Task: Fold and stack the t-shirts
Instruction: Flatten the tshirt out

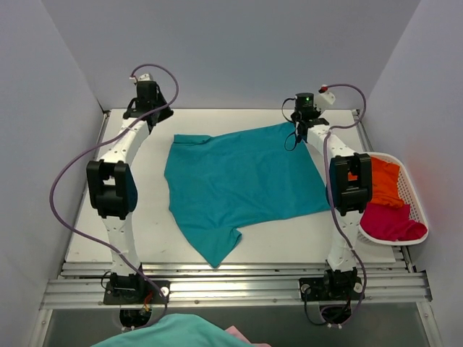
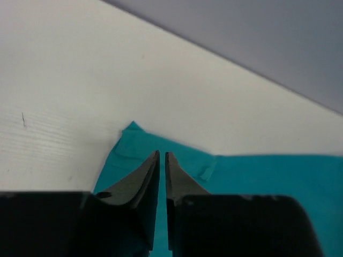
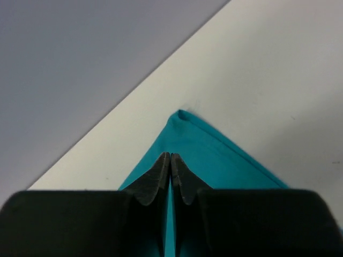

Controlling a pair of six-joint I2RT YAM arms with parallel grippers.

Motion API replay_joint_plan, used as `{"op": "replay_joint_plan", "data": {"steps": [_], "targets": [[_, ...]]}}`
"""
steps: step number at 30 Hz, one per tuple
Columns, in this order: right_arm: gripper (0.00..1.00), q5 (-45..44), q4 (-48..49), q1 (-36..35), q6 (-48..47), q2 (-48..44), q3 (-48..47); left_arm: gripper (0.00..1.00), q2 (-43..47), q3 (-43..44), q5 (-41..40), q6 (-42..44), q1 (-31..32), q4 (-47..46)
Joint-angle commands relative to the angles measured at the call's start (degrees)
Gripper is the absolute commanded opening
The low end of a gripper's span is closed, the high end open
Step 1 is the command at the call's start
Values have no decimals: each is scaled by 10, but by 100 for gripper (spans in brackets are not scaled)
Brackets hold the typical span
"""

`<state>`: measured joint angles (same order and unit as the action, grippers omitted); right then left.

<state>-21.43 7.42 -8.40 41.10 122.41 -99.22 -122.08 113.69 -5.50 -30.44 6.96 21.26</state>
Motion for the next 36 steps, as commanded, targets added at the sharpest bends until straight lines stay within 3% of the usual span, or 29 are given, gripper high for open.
{"op": "replay_joint_plan", "data": {"steps": [1, 3, 11, 36], "targets": [[0, 9, 43, -8, 23, -34, 61, 12, 17, -102, 51, -38, 16, -97], [0, 5, 43, -13, 23, -38, 77, 3, 10, -125, 55, -41, 28, -112], [0, 7, 59, -18, 18, -38, 131, 2, -54, -79, 98, -48, 74, -101], [0, 0, 54, -4, 12, 2, 126, 2, -119, -53, 108, -46, 104, -85]]}}
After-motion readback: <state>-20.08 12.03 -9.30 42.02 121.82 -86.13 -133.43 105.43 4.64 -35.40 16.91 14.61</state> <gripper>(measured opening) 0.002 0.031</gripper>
